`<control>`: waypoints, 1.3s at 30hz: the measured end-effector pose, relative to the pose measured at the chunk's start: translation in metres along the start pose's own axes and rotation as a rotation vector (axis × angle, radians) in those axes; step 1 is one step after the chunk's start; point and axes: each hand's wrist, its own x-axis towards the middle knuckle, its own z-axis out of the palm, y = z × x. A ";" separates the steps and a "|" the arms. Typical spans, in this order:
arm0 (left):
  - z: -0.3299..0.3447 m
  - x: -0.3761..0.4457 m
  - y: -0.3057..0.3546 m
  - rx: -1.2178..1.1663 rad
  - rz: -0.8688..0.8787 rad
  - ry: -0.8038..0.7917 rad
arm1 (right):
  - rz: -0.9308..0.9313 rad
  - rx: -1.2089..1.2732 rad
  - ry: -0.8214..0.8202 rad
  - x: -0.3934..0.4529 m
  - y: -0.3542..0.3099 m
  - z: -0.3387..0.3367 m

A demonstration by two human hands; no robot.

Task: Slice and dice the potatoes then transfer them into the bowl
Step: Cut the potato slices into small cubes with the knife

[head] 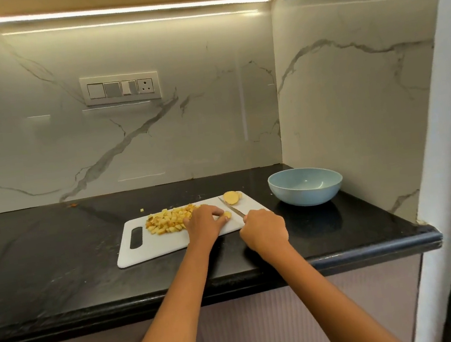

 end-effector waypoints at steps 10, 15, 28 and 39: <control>-0.002 0.000 0.001 -0.043 -0.077 -0.016 | 0.002 -0.008 -0.066 -0.008 -0.006 -0.009; -0.003 0.003 0.004 -0.047 -0.102 -0.038 | 0.008 0.010 -0.115 -0.007 -0.006 -0.014; 0.000 0.007 0.000 -0.010 -0.086 -0.028 | -0.048 -0.113 -0.097 -0.014 -0.013 -0.010; 0.003 0.005 -0.003 -0.036 -0.059 -0.003 | 0.046 -0.002 -0.044 -0.017 -0.010 -0.013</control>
